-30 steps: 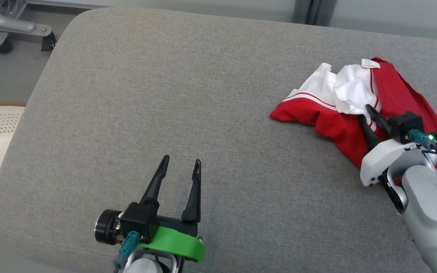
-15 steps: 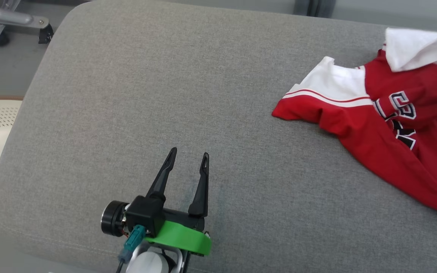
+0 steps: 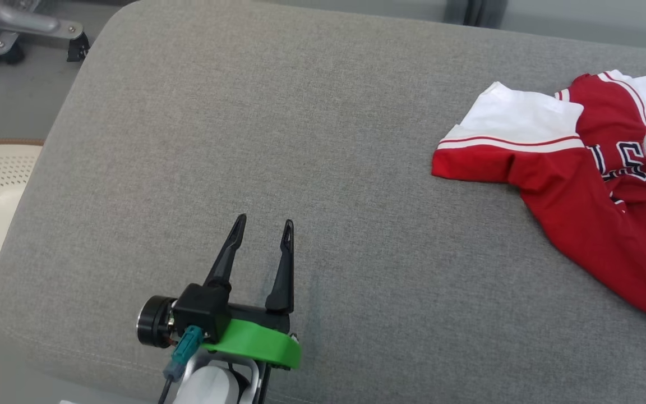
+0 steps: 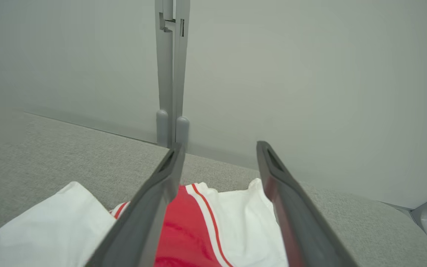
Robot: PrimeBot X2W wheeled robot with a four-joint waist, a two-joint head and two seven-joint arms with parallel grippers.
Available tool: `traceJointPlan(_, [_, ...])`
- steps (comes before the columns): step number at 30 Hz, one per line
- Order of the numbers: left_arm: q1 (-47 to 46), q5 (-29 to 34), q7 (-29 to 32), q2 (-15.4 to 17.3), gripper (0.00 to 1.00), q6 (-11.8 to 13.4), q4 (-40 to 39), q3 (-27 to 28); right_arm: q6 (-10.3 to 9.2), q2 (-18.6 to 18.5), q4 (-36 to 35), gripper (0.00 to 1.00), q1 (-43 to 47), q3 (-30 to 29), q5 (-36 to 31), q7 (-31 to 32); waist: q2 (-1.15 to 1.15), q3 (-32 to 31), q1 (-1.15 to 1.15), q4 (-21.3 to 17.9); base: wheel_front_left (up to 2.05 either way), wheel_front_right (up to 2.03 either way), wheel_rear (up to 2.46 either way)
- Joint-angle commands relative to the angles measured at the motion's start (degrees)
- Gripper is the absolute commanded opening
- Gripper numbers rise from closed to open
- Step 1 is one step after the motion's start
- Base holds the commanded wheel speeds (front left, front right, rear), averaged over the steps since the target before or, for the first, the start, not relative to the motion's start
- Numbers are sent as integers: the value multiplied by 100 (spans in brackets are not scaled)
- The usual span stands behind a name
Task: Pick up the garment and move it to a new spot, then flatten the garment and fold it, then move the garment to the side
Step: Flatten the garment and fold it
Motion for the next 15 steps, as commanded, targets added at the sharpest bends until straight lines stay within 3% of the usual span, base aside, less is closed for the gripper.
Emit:
traceJointPlan(1, [48, 57, 8, 18, 100, -17, -10, 87, -6, 158, -73, 100, 149, 67, 123, -106, 0, -238, 0, -215, 0, 0, 0])
traceJointPlan(8, [188, 200, 8, 18, 100, -103, -104, 487, -6, 786, -988, 100, 954, 506, 830, -285, 0, -653, 0, -616, 0, 0, 0])
traceJointPlan(15, [468, 241, 8, 18, 100, -186, -246, 846, -4, 1276, -2654, 100, 2591, 443, 1192, -291, 0, -1037, 0, -978, 0, 0, 0])
